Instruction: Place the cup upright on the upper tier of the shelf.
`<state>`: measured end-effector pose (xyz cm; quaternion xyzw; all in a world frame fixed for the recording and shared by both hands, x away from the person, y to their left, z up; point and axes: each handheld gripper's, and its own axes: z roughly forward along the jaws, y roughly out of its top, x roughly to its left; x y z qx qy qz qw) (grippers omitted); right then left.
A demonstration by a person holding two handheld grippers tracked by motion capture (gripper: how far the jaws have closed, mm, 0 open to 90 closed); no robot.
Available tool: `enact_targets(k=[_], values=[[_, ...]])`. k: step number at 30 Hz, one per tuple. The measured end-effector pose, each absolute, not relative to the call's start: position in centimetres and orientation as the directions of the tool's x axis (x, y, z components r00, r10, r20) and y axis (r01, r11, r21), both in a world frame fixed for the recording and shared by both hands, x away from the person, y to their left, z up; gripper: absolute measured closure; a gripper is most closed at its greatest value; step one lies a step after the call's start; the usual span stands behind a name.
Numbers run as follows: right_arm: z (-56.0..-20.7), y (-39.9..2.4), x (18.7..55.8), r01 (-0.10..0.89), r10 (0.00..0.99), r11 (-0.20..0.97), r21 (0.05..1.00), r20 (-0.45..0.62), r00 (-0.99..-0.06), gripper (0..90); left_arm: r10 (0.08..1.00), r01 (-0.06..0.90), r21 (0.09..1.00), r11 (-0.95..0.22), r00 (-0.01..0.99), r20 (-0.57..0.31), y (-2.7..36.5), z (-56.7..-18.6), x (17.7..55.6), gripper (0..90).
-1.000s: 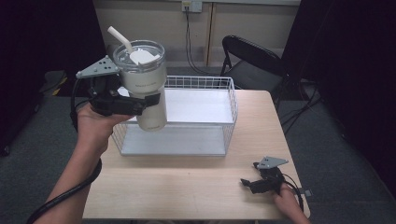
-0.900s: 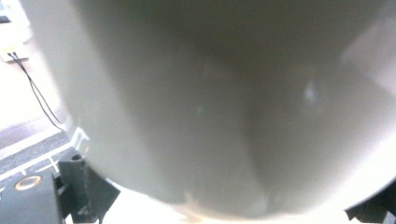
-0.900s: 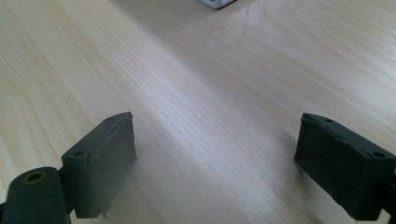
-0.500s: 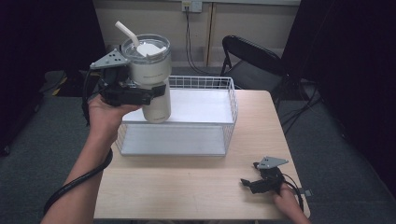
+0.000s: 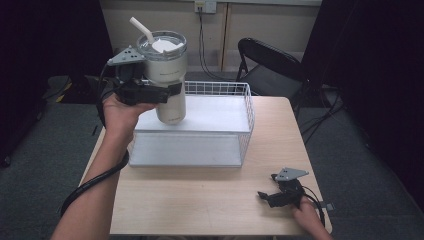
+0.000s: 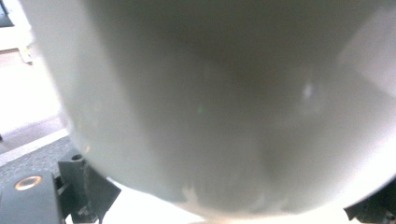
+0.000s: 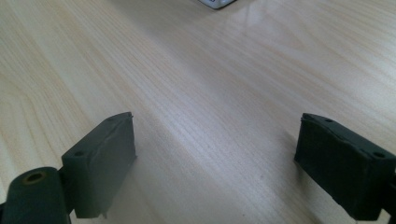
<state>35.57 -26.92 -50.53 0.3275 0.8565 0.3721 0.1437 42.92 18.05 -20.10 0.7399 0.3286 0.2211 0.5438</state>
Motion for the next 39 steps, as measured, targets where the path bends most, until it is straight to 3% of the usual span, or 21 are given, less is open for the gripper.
enact_targets(k=[39], values=[[-50.5, -26.9, 35.6, 0.453, 0.667, 0.509, 0.732, -0.002, -0.745, 11.4, 0.784, 0.269, 0.941, -0.204, 0.621, -0.008, 16.4, -22.4, 46.8, 10.0]])
